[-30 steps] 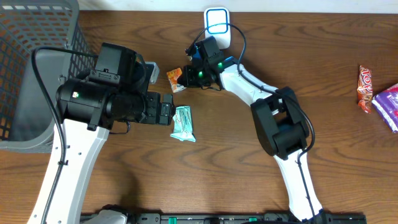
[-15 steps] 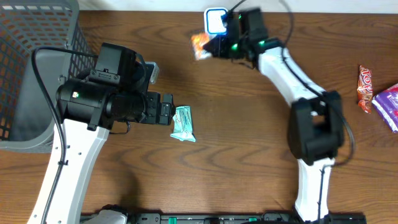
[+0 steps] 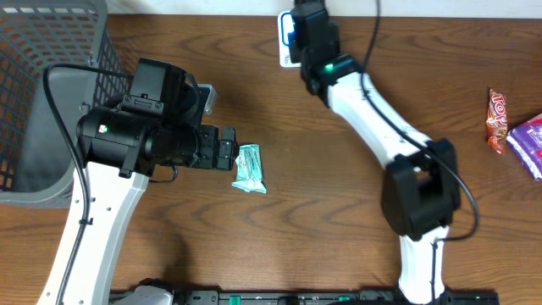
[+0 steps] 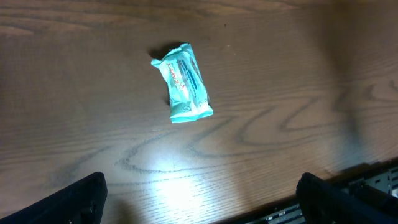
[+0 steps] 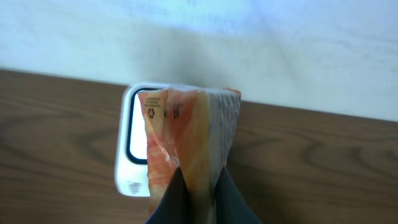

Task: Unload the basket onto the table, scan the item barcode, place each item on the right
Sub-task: 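Carry the orange box to the right edge and release it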

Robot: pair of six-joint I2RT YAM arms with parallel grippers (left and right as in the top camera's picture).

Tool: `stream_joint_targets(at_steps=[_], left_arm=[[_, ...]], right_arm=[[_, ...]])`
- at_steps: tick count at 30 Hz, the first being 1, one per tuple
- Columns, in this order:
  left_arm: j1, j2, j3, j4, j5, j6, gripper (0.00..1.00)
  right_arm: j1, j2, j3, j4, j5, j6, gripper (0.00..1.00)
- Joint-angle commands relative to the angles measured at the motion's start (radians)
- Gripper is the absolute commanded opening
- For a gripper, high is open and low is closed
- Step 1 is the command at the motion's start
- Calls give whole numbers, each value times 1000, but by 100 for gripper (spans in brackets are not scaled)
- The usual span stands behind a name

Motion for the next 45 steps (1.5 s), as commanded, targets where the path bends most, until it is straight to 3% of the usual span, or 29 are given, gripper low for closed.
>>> stream_joint_targets(at_steps=[1,8,15,26,31,35,36,39,45], left_arm=[[-1,4,-4,-5,-3,13,98],[-1,4,-4,-5,-3,13,98],[-1,4,-4,-5,-3,13,98],[-1,4,-4,-5,-3,13,98],[-1,4,-4,-5,-3,13,98],[-1,4,-4,-5,-2,13,98],[-1,4,-4,-5,-3,13,98],[-1,4,-4,-5,-3,13,98],[-1,4,-4,-5,-3,13,98]], right_arm=[[5,55,-1,22,97,-48,1],[5,52,0,58,102,14,1],[-50,3,0,-47,300,98,1],[-370,-29,0,-469,333,191,1],[-528,-27,-3,-567,300,191,2],[-624,-27,-3,-592,206,172,14],[-649,-27,-3,-598,179,172,25],[-701,-27,-3,-602,60,172,99],[-742,-27,-3,-622,-277,164,99]])
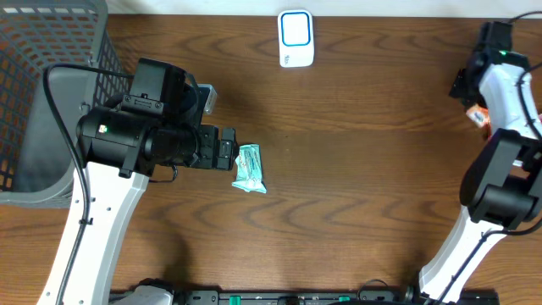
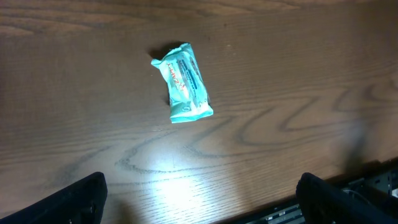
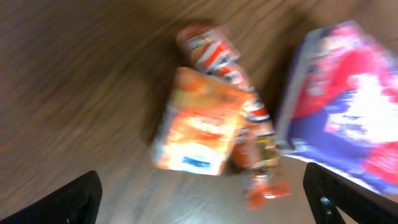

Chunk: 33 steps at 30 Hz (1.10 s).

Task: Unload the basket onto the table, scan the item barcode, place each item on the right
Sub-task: 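Carry the orange box to the right edge and release it, then reach the right gripper to the mint-green wipes pack and grasp it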

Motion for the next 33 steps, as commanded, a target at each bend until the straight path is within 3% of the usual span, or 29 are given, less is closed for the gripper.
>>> stream_joint_targets(at_steps=[1,7,12,16,23,26,33], left_arm=[[-1,4,-4,-5,-3,13,98],[-1,4,-4,-5,-3,13,98],[-1,4,-4,-4,-3,13,98],[-1,4,-4,-5,-3,13,98],[-1,4,-4,-5,-3,13,98],[-1,4,-4,-5,-3,13,98],[-1,4,-4,-5,-3,13,98]], right_arm=[[4,-27,5,-3,-313,-27,99],[41,-27,5,-33,-758,-80,99],[121,-27,5,-162,-1043,-134,99],[222,-27,-15,-256,-1057,-164,99],[457,-27,-123,-206,-1016,-162,99],[546,-27,-157,-170,-1022,-101,99],[709,-27,-192,-73,-1058,42,89]])
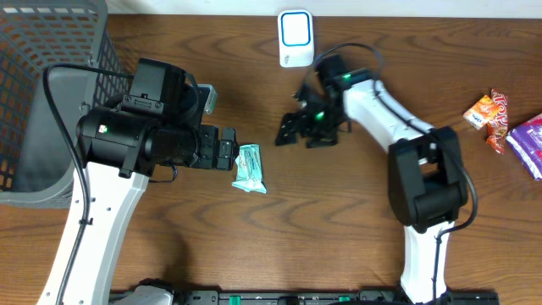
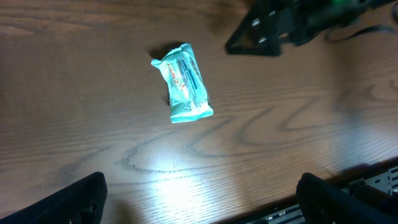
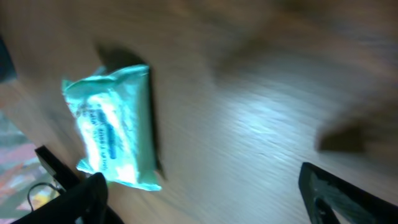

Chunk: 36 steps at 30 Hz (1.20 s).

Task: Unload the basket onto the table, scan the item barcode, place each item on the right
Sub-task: 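Reach the right gripper to the mint-green wipes pack and grasp it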

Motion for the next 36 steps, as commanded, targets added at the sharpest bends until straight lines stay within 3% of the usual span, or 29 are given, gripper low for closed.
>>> stream_joint_targets(at_steps=[1,10,23,29,31,36], left_arm=[[-1,4,-4,-5,-3,13,98],[-1,4,-4,-4,-3,13,98],[-1,4,-4,-4,-3,13,98],[-1,4,-4,-4,-3,13,98],[-1,4,-4,-5,-3,13,98],[-1,4,-4,-5,-3,13,98]], right_arm=[[58,-26,-10,36,-29,108,88],[176,-26,-10,107,132,335,72],[270,-26,-72,193,184,429,56],[276,-26,-121,247,180,422,23],[276,-27,-119,249,189,394,5],[248,-37,-69,216,187,365,1]])
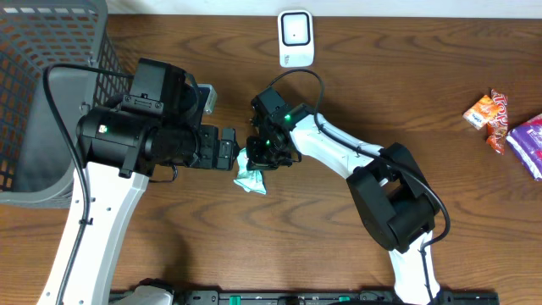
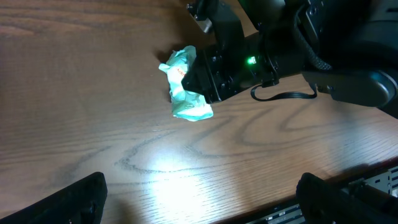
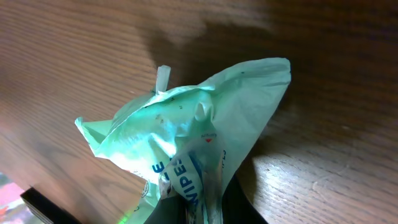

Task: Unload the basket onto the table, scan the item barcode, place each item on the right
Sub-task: 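Reach the right gripper to the mint-green wipes pack and grasp it, then lift the wipes pack and hold it in front of the scanner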

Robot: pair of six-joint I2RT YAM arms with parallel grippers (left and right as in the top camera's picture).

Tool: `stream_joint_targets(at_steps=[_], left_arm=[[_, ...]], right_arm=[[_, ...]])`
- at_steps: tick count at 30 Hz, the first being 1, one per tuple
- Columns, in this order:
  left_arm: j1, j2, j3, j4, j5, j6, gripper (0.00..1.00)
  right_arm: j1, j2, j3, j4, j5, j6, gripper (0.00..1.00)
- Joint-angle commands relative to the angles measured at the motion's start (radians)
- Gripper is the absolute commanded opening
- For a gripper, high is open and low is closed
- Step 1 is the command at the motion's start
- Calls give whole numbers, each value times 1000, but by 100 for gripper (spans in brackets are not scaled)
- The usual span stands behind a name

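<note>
A teal wipes packet (image 1: 249,175) lies crumpled on the wooden table just right of my left arm. My right gripper (image 1: 264,152) is shut on its upper end; the packet (image 3: 186,130) bunches up between the dark fingers (image 3: 208,202), and the packet (image 2: 185,93) also shows in the left wrist view. The white barcode scanner (image 1: 295,36) stands at the table's back edge. My left gripper (image 2: 199,202) hangs open above the table, nothing between its wide-spread fingers (image 2: 78,199).
A grey mesh basket (image 1: 47,93) stands at the far left. An orange snack pack (image 1: 479,112), a red-wrapped bar (image 1: 499,114) and a purple bag (image 1: 527,144) lie at the right edge. My left arm's black body (image 1: 144,127) sits next to the packet.
My right gripper was open over the table right of the wipes packet. It is now at the packet and shut on its upper end, crumpling it. The left arm has not moved.
My right gripper first held an orange pack up at the scanner. Then it was open over the snacks at the right edge, the orange pack lying there. Later it was mid-table by the teal packet, and now it grips that packet.
</note>
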Motion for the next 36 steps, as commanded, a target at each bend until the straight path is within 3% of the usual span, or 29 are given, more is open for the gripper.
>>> stream_joint_targets(at_steps=[1,6,13,23,32,36], left_arm=[[-1,4,-4,-5,-3,13,98],[-1,4,-4,-4,-3,13,98],[-1,4,-4,-5,-3,13,98],[-1,4,-4,-4,-3,13,98],[-1,4,-4,-5,-3,13,98],[-1,4,-4,-5,-3,13,98]], right_arm=[[-32,-26,38,-32,21,-36,1],[-127,-77,95,-67,-80,-91,1],[-341,-98,137,-64,-565,-257,1],[-516,-97,135,-154,-981,-359,1],[-497,-97,134,-294,-993,-571,1],[-483,-97,134,-296,-993,-596,1]])
